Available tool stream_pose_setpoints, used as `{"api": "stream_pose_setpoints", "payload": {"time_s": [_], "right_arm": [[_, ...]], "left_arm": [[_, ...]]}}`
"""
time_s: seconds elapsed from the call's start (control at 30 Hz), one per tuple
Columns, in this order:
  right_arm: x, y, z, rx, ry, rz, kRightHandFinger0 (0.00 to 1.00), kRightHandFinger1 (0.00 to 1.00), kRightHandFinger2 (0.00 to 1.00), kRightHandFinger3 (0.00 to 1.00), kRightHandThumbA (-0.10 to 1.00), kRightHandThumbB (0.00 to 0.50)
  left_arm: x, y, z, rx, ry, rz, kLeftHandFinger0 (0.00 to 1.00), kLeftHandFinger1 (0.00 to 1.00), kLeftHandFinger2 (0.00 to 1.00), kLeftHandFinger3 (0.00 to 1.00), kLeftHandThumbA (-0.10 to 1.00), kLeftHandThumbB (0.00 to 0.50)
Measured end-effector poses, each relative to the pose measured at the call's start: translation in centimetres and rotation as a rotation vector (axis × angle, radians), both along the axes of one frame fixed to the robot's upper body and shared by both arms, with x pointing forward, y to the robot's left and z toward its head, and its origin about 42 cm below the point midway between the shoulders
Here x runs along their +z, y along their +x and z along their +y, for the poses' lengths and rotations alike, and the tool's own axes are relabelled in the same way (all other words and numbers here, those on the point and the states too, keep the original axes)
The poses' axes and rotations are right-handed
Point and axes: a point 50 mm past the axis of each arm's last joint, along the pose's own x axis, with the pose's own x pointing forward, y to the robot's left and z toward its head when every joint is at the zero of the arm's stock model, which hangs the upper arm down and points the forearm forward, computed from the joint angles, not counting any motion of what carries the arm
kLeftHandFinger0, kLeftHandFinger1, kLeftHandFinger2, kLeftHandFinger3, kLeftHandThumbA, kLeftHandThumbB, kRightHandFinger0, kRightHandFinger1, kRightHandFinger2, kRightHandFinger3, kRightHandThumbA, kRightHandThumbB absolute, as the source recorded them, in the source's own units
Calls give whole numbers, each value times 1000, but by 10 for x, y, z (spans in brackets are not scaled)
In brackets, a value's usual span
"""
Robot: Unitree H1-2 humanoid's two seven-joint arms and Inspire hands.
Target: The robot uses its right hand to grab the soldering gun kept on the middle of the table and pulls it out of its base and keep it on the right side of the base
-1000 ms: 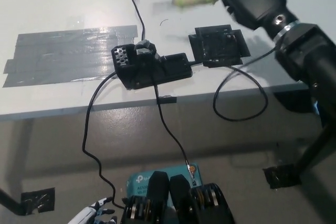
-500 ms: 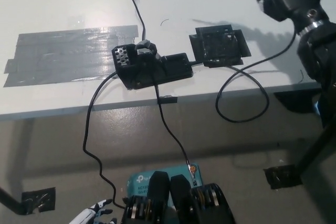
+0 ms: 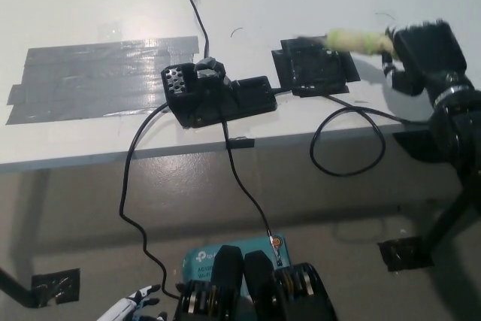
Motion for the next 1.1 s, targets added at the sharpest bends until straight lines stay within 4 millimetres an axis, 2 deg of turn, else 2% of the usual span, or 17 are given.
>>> {"api": "stream_pose_setpoints", "payload": {"time_s": [0.1,0.2,0.27,0.3,0.33,0.37,0.4,0.43,0.47,0.57,0.6,0.63,0.67,0.73,0.77,0.9,1.1], "right_arm": [[-12,-3,4,-3,7,54,0,49,325,350,-100,0],[-20,-5,10,-1,16,93,0,75,367,433,-100,0],[-22,-6,12,-3,24,111,39,175,493,758,-45,0],[-24,-6,14,-8,30,127,18,190,464,816,-16,0],[-25,-6,16,-13,30,148,165,313,530,969,66,8],[-27,-6,17,-19,28,172,167,292,456,993,84,0],[-29,-7,17,-26,26,195,640,735,709,1000,179,45],[-30,-7,18,-34,25,216,998,1000,1000,1000,336,50],[-31,-7,18,-38,21,234,1000,1000,1000,1000,466,115],[-34,-8,18,-58,11,294,1000,1000,1000,1000,640,225],[-34,-8,18,-64,11,310,1000,1000,1000,1000,704,307],[-33,-8,18,-71,13,324,1000,1000,1000,1000,710,312],[-33,-8,19,-74,13,332,1000,1000,1000,1000,743,377],[-30,-9,20,-86,17,360,1000,1000,1000,1000,776,397],[-30,-9,20,-90,19,371,1000,1000,1000,1000,841,495],[-24,-12,19,-119,28,422,1000,1000,1000,1000,953,500],[-17,-14,12,-163,60,467,1000,1000,1000,1000,1000,500]], "left_arm": [[0,0,0,-2,3,-1,663,781,935,1000,458,206],[1,1,0,-1,3,-3,669,792,941,1000,458,198],[1,1,0,-5,3,-2,674,796,940,1000,475,195],[1,1,-1,-8,3,0,674,797,940,1000,475,194],[1,1,-1,-10,4,0,664,787,938,1000,489,191],[1,1,-1,-11,4,1,663,787,938,1000,495,192],[0,1,-1,-13,6,2,663,786,938,1000,495,195],[0,1,-1,-15,8,2,663,783,932,1000,489,202],[0,1,-1,-16,9,3,674,790,934,1000,474,200],[1,1,-1,-15,11,2,675,788,935,1000,474,200],[1,1,-1,-16,12,2,702,820,959,1000,480,207],[0,1,-1,-16,13,2,706,822,961,1000,481,208],[1,1,-1,-16,13,2,696,806,954,1000,483,205],[0,1,0,-16,13,2,688,802,951,1000,485,205],[0,1,0,-16,13,2,692,801,947,1000,484,202],[1,1,-1,-19,14,3,654,774,928,1000,483,201],[1,1,0,-23,13,7,661,775,917,1000,481,199]]}}
